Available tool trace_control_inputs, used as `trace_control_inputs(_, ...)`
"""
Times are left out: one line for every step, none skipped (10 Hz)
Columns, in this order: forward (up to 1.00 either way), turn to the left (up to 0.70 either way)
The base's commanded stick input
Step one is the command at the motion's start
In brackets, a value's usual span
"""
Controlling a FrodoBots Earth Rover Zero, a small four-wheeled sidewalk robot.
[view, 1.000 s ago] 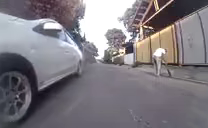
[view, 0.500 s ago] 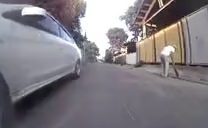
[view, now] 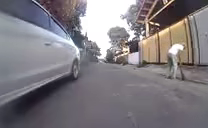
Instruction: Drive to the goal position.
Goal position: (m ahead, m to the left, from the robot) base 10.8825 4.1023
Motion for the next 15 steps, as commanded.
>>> trace_control_inputs(1.0,0.01)
trace_control_inputs(1.0,0.01)
trace_control_inputs(1.0,0.01)
trace_control_inputs(1.0,0.01)
trace_control_inputs(1.0,0.01)
trace_control_inputs(1.0,0.01)
trace_control_inputs(1.0,0.01)
trace_control_inputs(1.0,0.01)
trace_control_inputs(1.0,0.01)
trace_control_inputs(1.0,0.01)
trace_control_inputs(1.0,0.01)
trace_control_inputs(1.0,0.01)
trace_control_inputs(1.0,0.01)
trace_control_inputs(1.0,0.01)
trace_control_inputs(1.0,0.01)
